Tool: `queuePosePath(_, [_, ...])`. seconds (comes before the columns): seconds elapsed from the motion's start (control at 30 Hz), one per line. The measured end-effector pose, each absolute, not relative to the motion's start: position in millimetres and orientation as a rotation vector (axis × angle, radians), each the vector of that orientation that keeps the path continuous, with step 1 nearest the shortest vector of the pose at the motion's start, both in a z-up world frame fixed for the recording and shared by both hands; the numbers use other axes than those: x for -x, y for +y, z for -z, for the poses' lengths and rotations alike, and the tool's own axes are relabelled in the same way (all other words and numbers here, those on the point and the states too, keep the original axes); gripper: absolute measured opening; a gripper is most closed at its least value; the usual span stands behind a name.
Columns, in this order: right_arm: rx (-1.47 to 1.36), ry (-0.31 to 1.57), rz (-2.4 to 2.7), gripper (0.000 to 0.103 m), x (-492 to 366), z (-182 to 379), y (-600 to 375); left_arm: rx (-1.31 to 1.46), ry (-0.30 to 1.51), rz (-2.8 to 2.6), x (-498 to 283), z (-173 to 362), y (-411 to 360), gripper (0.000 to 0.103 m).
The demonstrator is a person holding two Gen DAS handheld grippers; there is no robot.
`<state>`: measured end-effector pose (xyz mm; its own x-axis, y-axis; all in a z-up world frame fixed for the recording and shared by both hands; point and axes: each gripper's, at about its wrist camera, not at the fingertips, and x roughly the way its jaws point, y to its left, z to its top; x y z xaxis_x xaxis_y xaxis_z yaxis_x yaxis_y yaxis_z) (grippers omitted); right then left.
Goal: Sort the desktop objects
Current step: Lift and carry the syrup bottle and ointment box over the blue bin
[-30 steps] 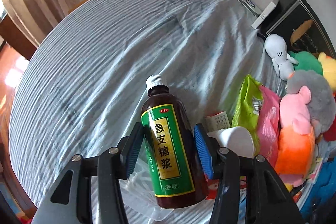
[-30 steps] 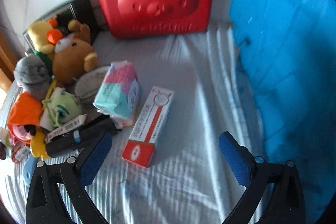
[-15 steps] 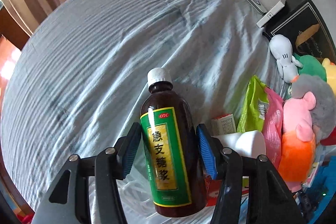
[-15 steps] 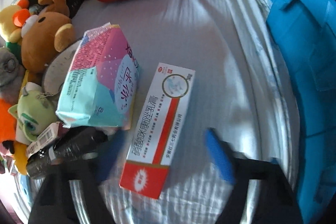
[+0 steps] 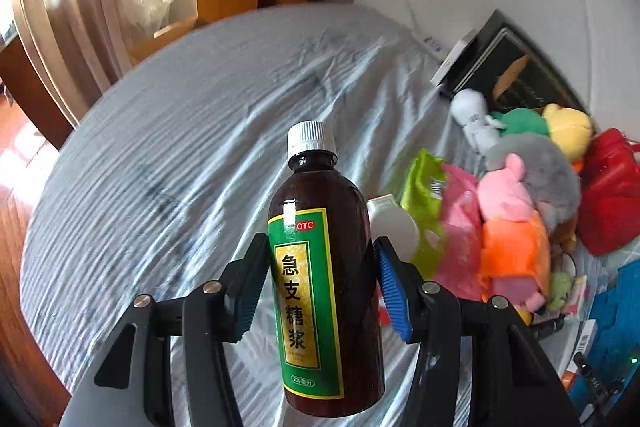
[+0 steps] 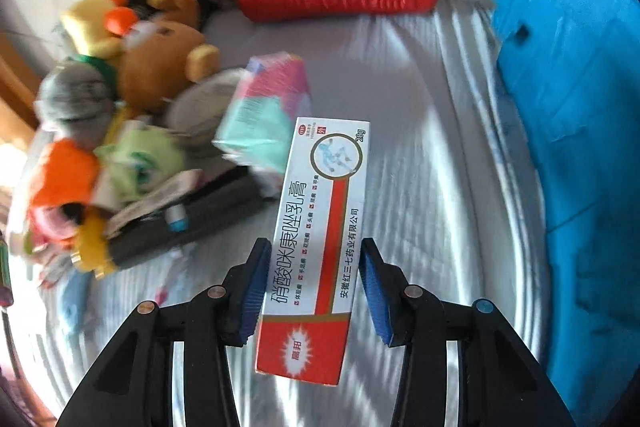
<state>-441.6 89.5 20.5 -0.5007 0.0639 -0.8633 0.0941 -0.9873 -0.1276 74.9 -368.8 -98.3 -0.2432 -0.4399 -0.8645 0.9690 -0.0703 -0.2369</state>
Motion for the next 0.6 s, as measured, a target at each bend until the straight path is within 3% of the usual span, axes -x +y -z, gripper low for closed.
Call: queuePosePath(0.6, [-0.975, 0.34, 2.84, 0.044, 265, -182, 94, -0.714, 0.621, 2.043, 1, -25, -152, 0.052])
